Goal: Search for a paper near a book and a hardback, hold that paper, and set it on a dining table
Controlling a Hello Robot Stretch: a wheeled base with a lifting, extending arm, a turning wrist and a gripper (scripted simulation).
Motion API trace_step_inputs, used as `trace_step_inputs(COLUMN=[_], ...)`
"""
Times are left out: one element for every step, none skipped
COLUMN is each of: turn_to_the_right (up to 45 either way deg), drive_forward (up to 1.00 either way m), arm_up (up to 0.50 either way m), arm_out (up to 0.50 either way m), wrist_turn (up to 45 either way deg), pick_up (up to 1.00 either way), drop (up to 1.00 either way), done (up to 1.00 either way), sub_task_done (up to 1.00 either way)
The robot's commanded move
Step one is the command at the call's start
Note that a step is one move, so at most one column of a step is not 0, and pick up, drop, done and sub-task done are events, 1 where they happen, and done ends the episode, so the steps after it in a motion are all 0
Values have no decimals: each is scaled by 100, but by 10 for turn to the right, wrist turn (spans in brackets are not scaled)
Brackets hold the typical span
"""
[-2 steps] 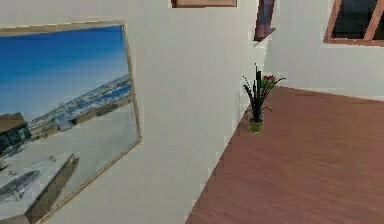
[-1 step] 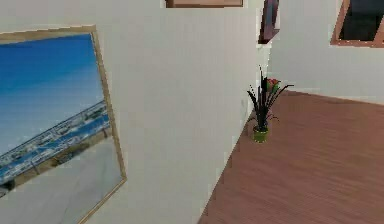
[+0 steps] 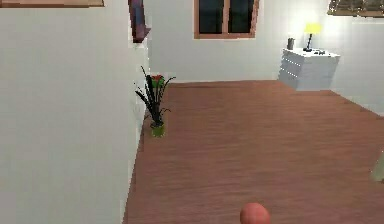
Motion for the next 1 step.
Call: trace_step_inputs(turn_to_the_right=[0], drive_forward=[100], arm_up=[0], arm_out=[0], wrist_turn=[0], pick_up=[0], drop=[0], done=[0], sub_task_done=[0])
